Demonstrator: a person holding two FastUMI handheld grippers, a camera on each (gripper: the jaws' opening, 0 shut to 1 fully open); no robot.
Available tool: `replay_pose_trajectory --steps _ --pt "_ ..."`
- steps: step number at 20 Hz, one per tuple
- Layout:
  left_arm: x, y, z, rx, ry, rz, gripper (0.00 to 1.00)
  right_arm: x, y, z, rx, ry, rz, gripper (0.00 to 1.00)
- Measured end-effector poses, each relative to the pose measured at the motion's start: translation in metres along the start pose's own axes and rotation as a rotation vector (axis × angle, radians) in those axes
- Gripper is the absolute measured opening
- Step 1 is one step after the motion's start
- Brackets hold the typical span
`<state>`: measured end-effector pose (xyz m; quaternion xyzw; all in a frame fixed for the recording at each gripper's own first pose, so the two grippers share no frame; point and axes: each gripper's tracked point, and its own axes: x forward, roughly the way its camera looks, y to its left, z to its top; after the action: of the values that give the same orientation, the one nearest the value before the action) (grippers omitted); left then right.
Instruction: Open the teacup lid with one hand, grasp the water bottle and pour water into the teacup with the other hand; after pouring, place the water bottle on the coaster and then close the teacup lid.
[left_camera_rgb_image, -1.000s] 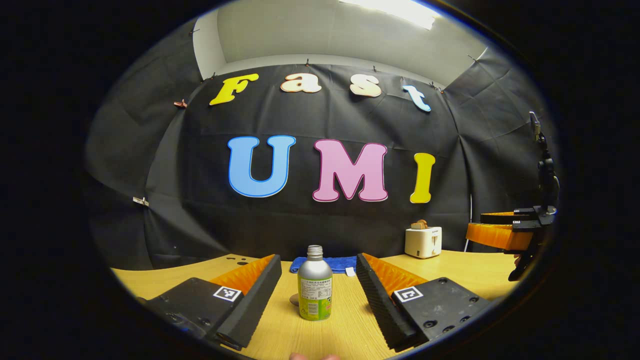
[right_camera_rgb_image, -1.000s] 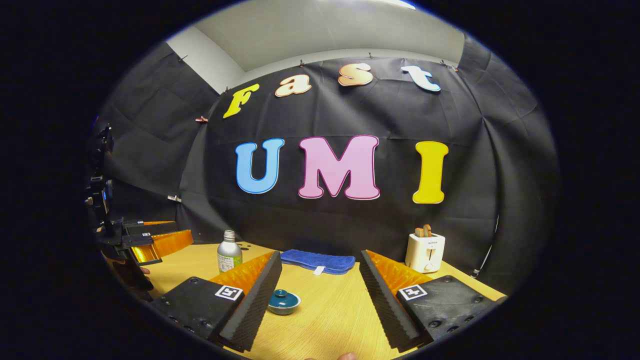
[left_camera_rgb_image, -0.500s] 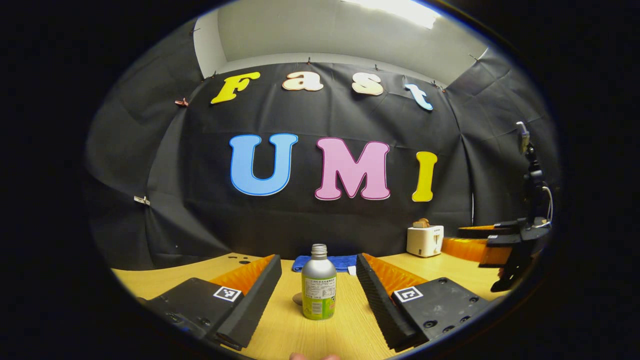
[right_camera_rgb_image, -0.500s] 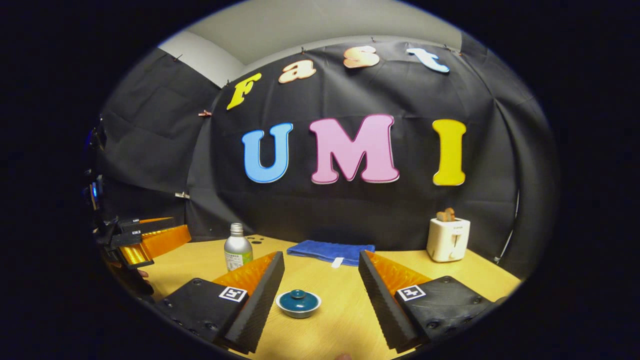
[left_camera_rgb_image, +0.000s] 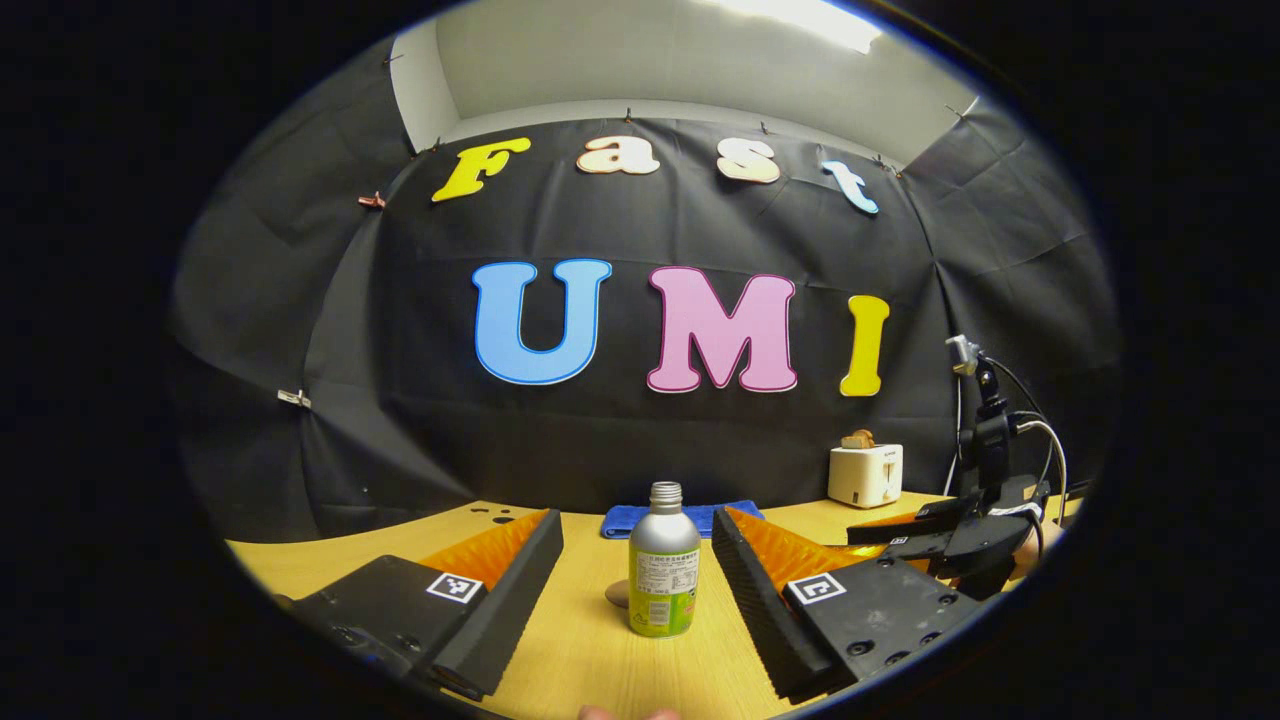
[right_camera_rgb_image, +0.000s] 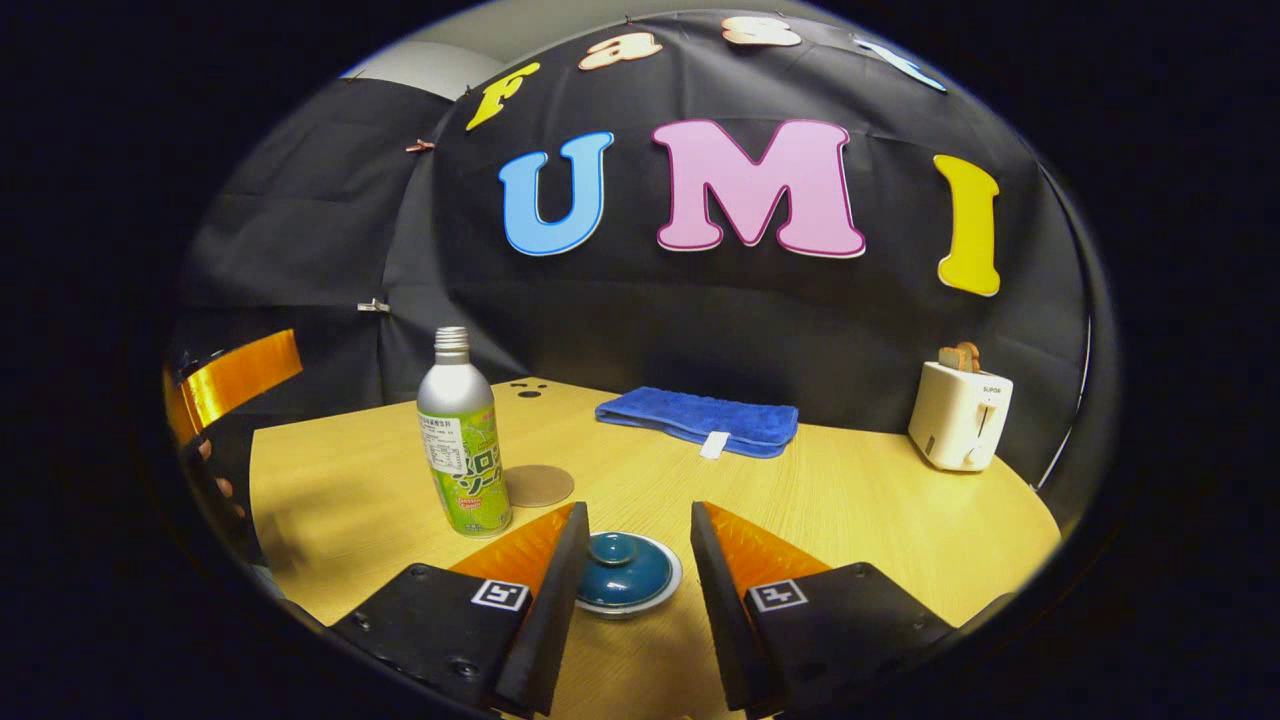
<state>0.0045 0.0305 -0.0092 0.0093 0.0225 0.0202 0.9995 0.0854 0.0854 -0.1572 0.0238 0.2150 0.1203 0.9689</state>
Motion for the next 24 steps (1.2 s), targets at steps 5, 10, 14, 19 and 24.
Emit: replay_pose_trajectory --steps 5,10,14,19,24 --pt "0.003 0.002 -0.007 -0.022 0.021 -0.005 0.95 0.016 0.006 -0.013 -0.019 0.051 0.014 0.65" --pt "0.003 0.006 -0.007 -0.025 0.023 0.004 0.95 0.023 0.015 -0.022 0.008 0.094 0.05 0.37" --pt "0.003 0.006 -0.009 -0.026 0.03 0.002 0.95 0.023 0.013 -0.019 0.018 0.082 0.045 0.31" --pt "0.004 0.004 -0.013 -0.026 0.04 -0.006 0.95 0.007 0.004 0.01 0.041 -0.017 0.023 0.31" --pt "0.011 -0.01 -0.036 0.011 0.096 -0.032 0.95 -0.041 -0.031 0.04 0.086 -0.156 -0.018 0.3"
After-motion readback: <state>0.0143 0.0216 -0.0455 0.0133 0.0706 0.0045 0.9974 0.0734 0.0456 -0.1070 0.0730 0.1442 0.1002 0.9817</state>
